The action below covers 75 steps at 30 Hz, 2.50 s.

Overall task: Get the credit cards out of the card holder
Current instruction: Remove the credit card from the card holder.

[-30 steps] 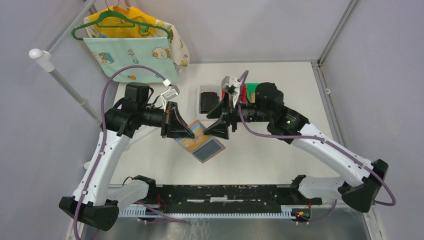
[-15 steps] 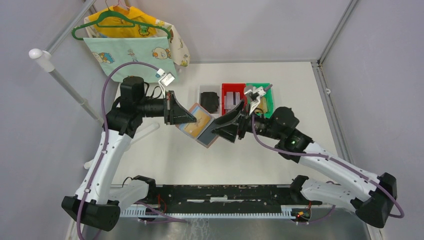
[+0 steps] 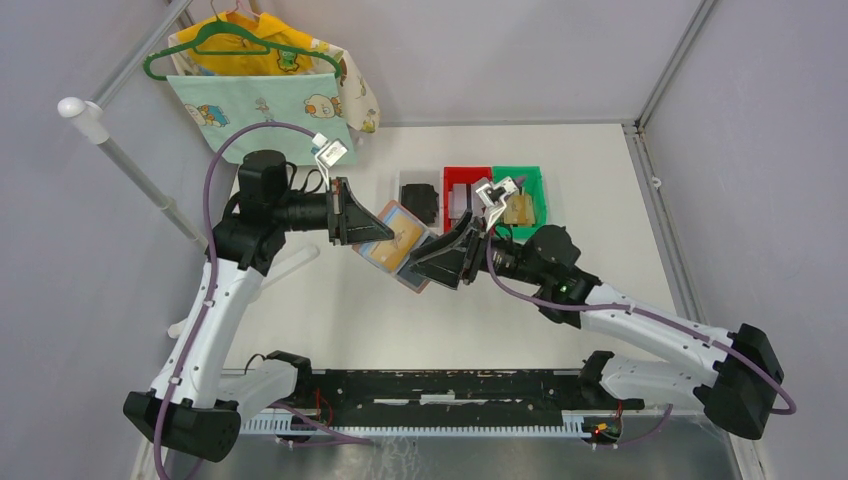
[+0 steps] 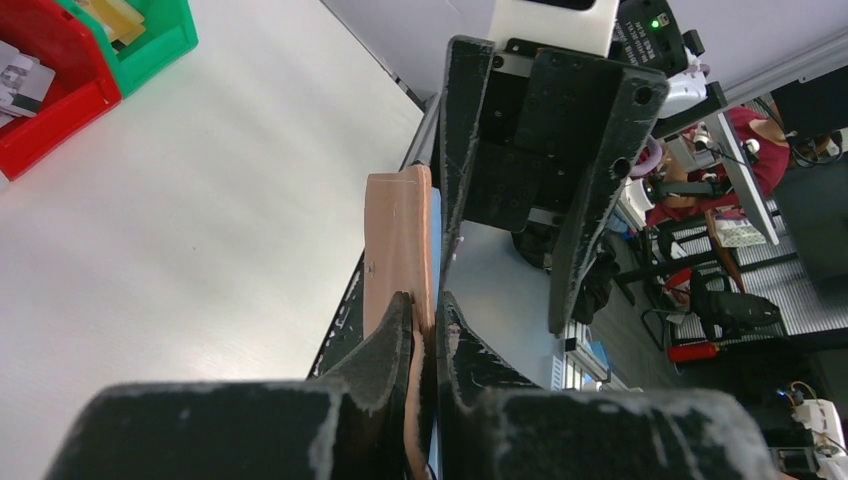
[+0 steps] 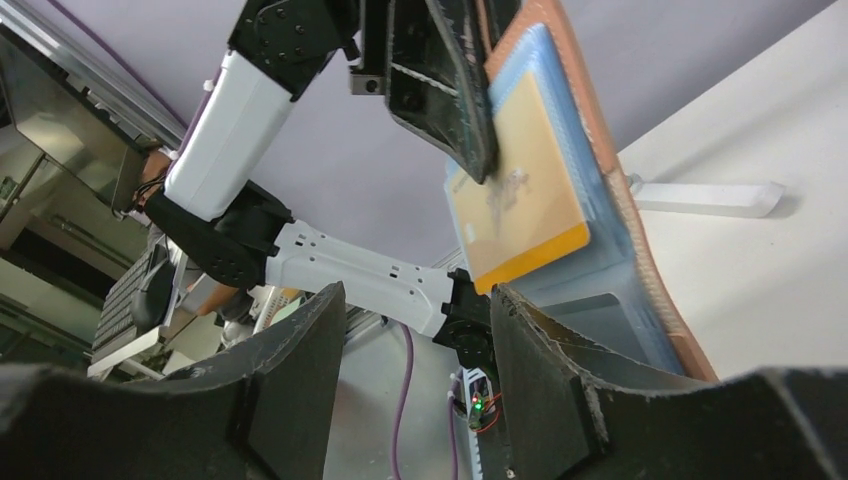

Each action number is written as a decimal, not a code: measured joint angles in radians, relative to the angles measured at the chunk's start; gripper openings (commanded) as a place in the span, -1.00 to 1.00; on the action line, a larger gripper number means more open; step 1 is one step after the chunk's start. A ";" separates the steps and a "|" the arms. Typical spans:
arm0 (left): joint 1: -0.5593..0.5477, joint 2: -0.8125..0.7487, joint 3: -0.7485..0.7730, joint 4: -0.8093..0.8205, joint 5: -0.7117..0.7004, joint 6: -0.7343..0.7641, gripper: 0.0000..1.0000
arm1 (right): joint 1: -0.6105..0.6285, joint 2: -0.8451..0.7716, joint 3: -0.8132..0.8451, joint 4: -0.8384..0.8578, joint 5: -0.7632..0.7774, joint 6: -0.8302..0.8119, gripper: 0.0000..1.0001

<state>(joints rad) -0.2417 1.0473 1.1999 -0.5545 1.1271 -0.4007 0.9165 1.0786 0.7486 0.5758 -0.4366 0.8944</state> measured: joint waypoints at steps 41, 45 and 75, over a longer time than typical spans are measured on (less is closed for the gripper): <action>0.008 -0.069 -0.024 0.213 0.003 -0.246 -0.85 | 0.011 0.212 -0.053 0.544 0.084 0.289 -0.65; 0.008 -0.071 -0.027 0.218 0.011 -0.256 -0.83 | 0.011 0.223 -0.053 0.553 0.084 0.298 -1.00; 0.003 -0.031 0.056 0.085 0.025 -0.143 -0.93 | -0.236 -0.171 -0.222 0.225 -0.011 0.156 -1.00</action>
<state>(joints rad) -0.2386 1.0164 1.2560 -0.4694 1.1519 -0.5438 0.6807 0.9073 0.5266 0.8013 -0.4480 1.0504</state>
